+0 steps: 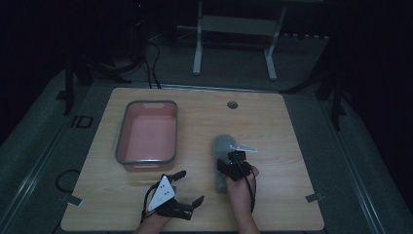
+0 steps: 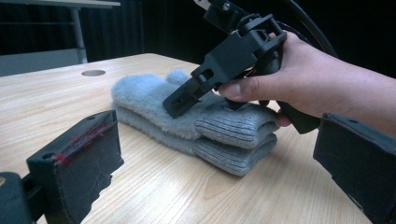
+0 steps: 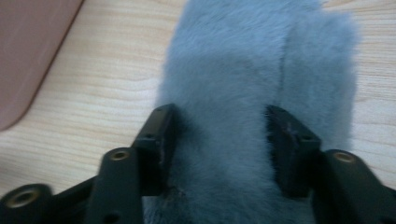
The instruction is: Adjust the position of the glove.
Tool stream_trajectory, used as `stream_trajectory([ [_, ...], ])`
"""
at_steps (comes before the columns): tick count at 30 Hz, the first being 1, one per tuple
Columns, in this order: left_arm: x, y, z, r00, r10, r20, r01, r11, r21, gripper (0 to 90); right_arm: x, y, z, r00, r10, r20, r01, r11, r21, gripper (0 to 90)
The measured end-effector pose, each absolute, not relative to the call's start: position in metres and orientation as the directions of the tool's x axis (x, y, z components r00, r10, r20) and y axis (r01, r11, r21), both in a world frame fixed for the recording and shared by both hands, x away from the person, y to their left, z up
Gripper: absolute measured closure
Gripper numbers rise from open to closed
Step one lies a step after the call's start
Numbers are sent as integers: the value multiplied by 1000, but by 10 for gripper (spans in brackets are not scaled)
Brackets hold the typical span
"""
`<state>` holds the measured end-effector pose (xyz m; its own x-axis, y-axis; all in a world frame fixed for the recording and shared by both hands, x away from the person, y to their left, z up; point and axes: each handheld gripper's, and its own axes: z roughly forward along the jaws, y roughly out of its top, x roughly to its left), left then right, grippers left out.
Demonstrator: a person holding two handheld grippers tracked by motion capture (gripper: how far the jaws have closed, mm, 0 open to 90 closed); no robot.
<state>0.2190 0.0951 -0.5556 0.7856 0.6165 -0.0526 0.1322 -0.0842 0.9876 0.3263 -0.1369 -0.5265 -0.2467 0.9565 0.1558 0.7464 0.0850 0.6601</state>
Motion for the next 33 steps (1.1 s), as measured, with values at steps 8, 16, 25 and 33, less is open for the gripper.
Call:
stream_trajectory([
  [8, 219, 95, -556, 788, 614, -49, 132, -91, 987, 11, 325, -136, -520, -286, 949, 137, 748, 131, 651, 373],
  [16, 228, 98, -558, 767, 639, -60, 154, -92, 984, 11, 323, -177, -482, -397, 904, 157, 618, 136, 774, 186],
  [25, 242, 87, -558, 738, 672, -62, 239, -173, 956, 11, 339, -226, -489, -541, 837, 79, 521, 259, 813, 149],
  [33, 255, 64, -548, 744, 668, 3, 178, -203, 963, 11, 339, -238, -504, -677, 735, 43, 405, 323, 856, 156],
])
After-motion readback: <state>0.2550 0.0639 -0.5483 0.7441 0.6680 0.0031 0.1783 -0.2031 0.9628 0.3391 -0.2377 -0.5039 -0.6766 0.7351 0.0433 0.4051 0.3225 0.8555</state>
